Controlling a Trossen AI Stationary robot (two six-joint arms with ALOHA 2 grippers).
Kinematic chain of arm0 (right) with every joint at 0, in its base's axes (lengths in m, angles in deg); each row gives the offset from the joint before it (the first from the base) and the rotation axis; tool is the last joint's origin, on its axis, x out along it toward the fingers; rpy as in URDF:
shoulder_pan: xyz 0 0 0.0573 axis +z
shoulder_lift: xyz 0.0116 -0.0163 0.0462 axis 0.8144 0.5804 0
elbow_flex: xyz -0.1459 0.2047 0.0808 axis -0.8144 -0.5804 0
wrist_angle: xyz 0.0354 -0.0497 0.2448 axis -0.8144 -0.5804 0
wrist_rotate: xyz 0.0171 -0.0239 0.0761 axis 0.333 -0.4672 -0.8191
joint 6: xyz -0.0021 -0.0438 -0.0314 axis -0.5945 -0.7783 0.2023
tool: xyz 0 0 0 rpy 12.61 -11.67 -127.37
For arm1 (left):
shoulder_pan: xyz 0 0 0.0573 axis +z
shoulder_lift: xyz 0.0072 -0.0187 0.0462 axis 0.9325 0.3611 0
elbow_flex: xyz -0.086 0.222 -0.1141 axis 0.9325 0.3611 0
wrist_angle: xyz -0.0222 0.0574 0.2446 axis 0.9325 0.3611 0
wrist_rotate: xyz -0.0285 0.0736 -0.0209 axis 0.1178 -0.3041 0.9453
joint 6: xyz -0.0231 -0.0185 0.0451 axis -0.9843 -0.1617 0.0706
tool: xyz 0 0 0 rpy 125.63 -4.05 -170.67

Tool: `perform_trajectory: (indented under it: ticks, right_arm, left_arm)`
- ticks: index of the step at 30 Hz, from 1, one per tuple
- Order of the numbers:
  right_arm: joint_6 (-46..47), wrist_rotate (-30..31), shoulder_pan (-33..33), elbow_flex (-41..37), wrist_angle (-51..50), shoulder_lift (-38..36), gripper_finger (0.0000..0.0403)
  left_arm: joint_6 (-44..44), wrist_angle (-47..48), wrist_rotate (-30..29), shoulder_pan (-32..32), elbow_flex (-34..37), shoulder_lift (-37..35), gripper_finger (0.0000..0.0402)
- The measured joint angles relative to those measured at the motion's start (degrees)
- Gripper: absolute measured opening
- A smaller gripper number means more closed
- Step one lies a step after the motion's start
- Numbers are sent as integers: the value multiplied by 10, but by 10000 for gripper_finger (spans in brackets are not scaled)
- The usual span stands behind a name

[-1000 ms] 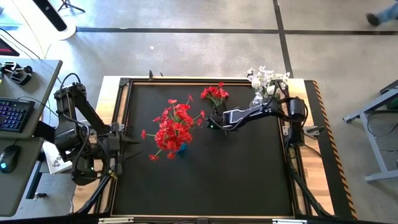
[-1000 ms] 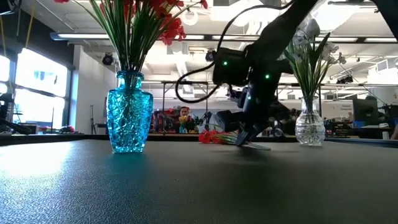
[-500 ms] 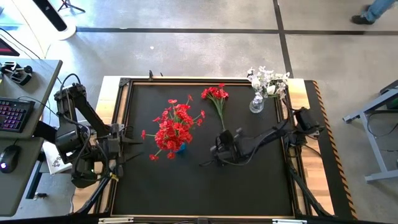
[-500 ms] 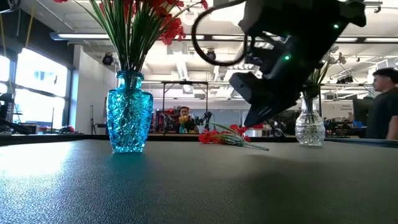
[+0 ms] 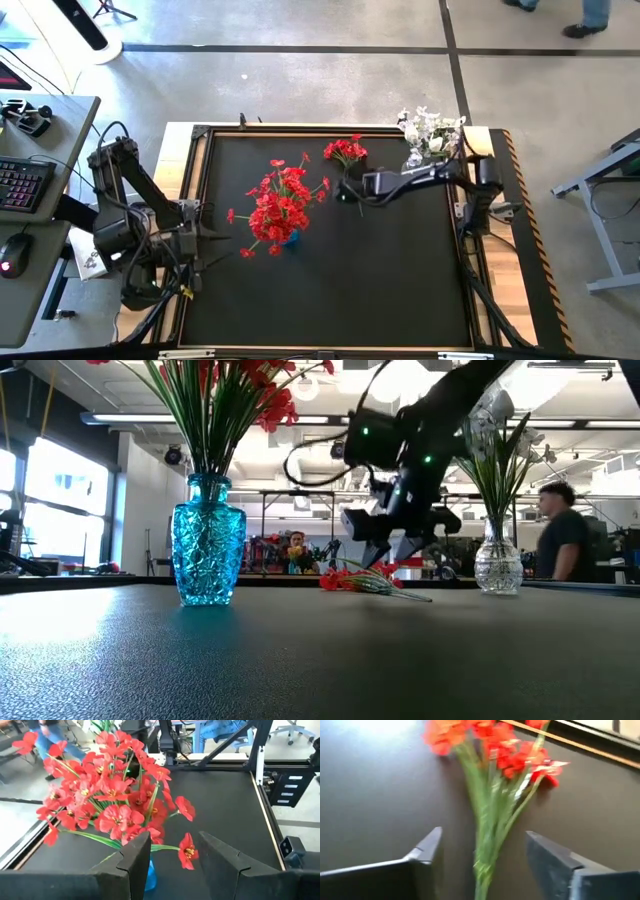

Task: Sort flowers into vase by color
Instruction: Put the red flowers into the blue vase

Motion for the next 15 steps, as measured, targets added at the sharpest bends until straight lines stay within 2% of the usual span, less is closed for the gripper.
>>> perform_trajectory:
  ticks: [3,6,15]
  right_arm:
    - [17,-24,-31,0,0,6,224]
    - [-2,-44,-52,0,12,16,225]
    - [-34,-71,-74,0,74,54,136]
  left_arm:
    - [-6,0,7,0,0,4,151]
    - [-18,0,17,0,0,8,151]
    - [-21,0,21,0,0,14,151]
